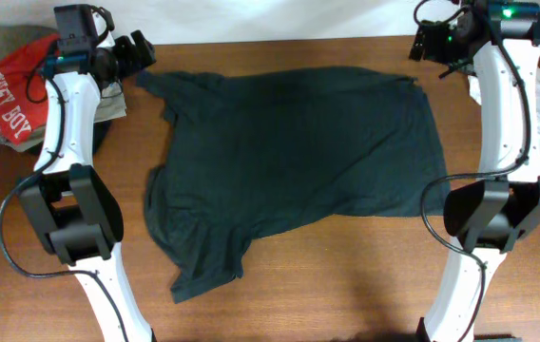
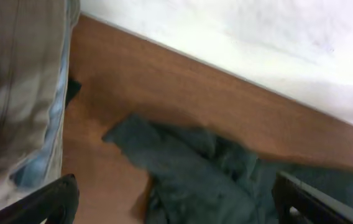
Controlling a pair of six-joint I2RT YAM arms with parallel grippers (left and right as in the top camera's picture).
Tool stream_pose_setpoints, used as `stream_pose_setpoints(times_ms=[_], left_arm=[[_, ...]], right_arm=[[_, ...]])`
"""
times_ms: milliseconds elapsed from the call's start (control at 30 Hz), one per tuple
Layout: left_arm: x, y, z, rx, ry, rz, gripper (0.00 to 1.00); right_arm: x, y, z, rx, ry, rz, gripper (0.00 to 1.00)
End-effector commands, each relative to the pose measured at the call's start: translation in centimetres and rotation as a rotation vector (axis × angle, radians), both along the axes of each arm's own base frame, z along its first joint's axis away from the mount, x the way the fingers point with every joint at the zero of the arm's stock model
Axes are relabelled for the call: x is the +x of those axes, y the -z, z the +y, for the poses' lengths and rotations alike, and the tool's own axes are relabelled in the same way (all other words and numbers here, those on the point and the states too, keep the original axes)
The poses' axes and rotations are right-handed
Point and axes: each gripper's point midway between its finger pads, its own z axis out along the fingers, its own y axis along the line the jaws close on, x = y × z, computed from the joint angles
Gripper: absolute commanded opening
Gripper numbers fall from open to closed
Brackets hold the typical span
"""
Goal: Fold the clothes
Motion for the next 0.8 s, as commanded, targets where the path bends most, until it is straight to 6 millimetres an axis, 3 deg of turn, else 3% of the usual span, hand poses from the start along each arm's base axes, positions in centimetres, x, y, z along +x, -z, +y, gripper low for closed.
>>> stream_pose_setpoints(times_ms=[0,100,167,267,367,433,567,767], left_arm=[[-2.1,-9.9,-0.3,0.023,0.020,-0.143,0.99],[-4.9,-14.3,-0.6,0.066,0.044,-0.182,0.99],[-7.7,-17.8,-0.7,0.077,0.041,-0.205,0.99],[-11.5,-20.5,-1.1,0.076,0.039,-0.195,0.99],[-16.9,-20.3,-1.7,0.104,0.074,-0.073,0.99],[-19.3,-19.4,-0.3,0.170,0.011,0.021,0.99],[-23.4,-17.5,1.0,0.231,-0.038,0.191,0.99],[-27.4,-16.0,0.6,0.205,-0.050,0.355,0.99]], right_arm=[[-2.1,-4.3,0.2,0.009,-0.009,-0.057,0.99],[-3.4,-5.2,1.1,0.045,-0.030,-0.050,0.99],[-4.4,-6.3,1.8,0.078,-0.050,-0.055,0.99],[-6.2,-7.9,2.5,0.102,-0.064,-0.060,0.99],[-8.6,-10.6,2.8,0.097,-0.066,-0.096,0.99],[-10.1,-11.9,3.0,0.095,-0.067,-0.108,0.99],[-13.9,-14.0,3.4,0.095,-0.067,-0.108,0.99],[-16.9,-14.6,3.7,0.099,-0.066,-0.077,0.99]])
